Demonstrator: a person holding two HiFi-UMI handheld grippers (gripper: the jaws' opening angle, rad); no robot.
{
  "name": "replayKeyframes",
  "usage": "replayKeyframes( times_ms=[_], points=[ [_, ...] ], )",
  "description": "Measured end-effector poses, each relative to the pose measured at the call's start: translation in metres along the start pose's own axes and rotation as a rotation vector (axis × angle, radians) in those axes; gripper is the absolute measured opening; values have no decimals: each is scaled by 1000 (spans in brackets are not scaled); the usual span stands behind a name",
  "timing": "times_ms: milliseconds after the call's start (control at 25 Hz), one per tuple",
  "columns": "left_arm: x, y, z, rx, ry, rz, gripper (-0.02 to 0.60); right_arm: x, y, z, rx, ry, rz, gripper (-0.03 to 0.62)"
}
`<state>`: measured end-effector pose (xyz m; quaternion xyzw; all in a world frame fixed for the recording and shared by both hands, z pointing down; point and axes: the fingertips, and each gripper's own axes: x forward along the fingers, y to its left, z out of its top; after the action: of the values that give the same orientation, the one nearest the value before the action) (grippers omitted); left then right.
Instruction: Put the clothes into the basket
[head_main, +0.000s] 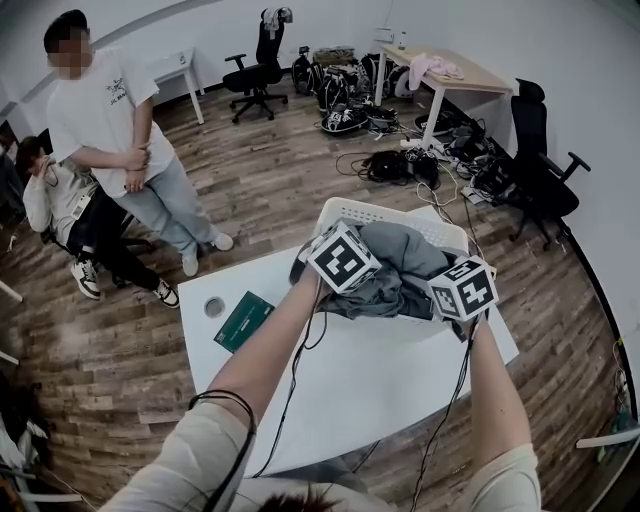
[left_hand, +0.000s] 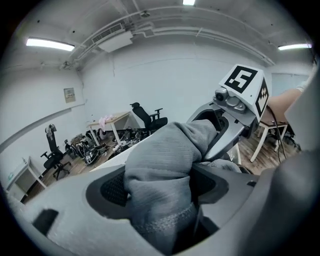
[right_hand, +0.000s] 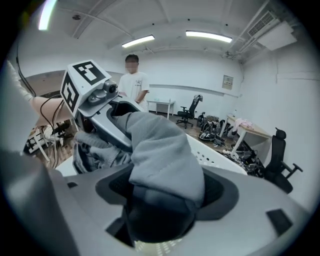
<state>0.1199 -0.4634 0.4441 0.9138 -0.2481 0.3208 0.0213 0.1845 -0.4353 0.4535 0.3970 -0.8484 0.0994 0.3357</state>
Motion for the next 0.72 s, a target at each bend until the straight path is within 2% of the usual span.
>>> replayKeyframes(
  times_ms=[200,400,440,480,560,640,680,720],
  points=[
    [-10,22,9,2,-85,101,353,-11,-11,1,13,-34,-45,325],
    [-18,17,14,12,-107,110,350,-16,-10,11,20,-75,-54,321],
    [-19,15,14,17,-109,110,347,-16,-8,12,16,-81,-55,302],
    [-20,14,14,20,-111,111,323,-17,-7,14,12,-87,-61,259],
    [-23,13,14,25,-124,121,183,-17,-6,15,7,-98,-81,135],
    [-25,12,15,20,-137,123,41,-16,-5,18,9,-110,-91,42],
    [-25,10,15,20,-139,119,14,-15,-3,19,12,-115,-90,30],
    [-24,8,15,23,-135,113,12,-14,-1,20,16,-121,-86,23]
  ],
)
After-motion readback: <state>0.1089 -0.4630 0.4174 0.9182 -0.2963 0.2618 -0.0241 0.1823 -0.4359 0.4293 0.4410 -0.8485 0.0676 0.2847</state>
